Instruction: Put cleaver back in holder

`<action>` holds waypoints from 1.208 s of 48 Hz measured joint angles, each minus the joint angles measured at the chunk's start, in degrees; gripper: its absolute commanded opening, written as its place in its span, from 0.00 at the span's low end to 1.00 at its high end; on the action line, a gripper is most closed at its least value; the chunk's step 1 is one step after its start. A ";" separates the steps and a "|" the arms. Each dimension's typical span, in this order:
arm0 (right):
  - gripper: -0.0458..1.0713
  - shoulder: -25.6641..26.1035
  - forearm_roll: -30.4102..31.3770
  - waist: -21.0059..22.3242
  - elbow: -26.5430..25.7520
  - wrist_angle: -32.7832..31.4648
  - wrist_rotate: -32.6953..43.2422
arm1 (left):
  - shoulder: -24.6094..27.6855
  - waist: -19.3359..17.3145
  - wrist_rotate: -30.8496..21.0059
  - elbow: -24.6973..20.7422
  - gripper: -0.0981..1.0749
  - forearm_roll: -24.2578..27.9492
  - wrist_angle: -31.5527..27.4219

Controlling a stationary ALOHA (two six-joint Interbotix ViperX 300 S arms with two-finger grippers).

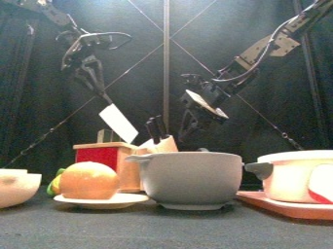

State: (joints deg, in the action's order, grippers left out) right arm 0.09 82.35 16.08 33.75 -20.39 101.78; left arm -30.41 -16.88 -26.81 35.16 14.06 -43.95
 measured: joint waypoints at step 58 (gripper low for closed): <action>0.41 -1.85 0.26 0.09 -1.58 3.08 -0.53 | 6.06 3.87 -0.18 -4.83 0.55 0.97 -1.49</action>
State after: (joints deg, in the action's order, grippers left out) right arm -1.76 82.62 16.17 32.17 -17.31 101.25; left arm -24.35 -13.01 -26.98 30.32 15.03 -45.44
